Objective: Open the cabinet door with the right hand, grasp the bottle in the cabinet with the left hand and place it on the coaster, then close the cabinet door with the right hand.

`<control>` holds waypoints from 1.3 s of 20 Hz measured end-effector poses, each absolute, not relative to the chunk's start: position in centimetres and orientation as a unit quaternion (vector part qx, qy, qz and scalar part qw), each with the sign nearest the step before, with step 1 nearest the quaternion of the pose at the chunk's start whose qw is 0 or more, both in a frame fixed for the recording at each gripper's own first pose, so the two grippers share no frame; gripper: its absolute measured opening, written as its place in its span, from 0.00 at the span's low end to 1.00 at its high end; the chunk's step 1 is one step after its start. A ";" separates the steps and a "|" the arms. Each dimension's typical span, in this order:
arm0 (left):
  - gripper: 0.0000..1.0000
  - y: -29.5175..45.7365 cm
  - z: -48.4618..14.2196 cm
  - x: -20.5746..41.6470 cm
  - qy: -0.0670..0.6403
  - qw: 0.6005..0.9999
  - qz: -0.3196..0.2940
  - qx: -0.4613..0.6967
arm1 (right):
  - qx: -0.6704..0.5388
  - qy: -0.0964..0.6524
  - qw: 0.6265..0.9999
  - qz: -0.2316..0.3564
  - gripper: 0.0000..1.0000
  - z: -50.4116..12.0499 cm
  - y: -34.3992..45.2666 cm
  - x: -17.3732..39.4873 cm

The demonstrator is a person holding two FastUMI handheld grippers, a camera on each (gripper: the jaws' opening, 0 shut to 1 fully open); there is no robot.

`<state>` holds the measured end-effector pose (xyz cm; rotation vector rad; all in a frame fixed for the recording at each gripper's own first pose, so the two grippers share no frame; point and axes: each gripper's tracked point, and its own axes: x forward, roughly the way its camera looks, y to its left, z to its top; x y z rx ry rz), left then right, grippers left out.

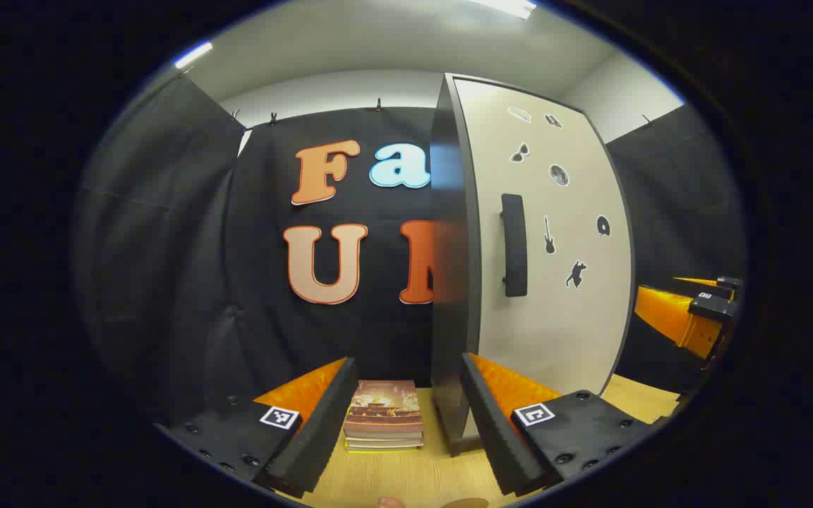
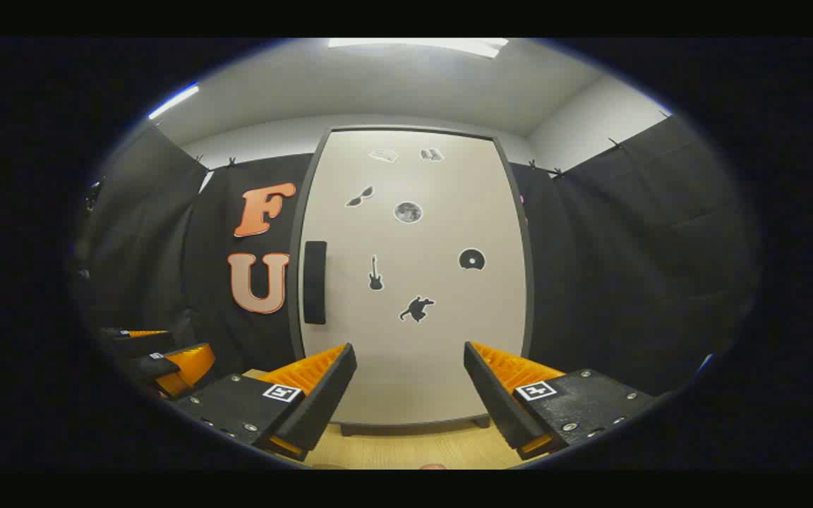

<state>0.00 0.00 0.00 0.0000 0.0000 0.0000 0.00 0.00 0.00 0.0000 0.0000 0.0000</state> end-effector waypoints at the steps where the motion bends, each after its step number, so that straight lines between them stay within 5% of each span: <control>1: 0.95 -0.1 0.2 0.0 0.000 1.000 -0.006 -0.007 | -0.008 0.004 1.000 -0.005 0.94 -0.2 -0.2 0.0; 17: 0.95 0.3 -1.2 2.1 0.013 1.000 0.000 -0.015 | -0.066 0.020 0.998 -0.005 0.94 -0.9 1.1 2.3; 26: 0.95 1.6 -0.5 2.4 0.011 1.000 -0.001 -0.009 | -0.049 0.006 0.997 0.061 0.95 1.3 7.5 6.2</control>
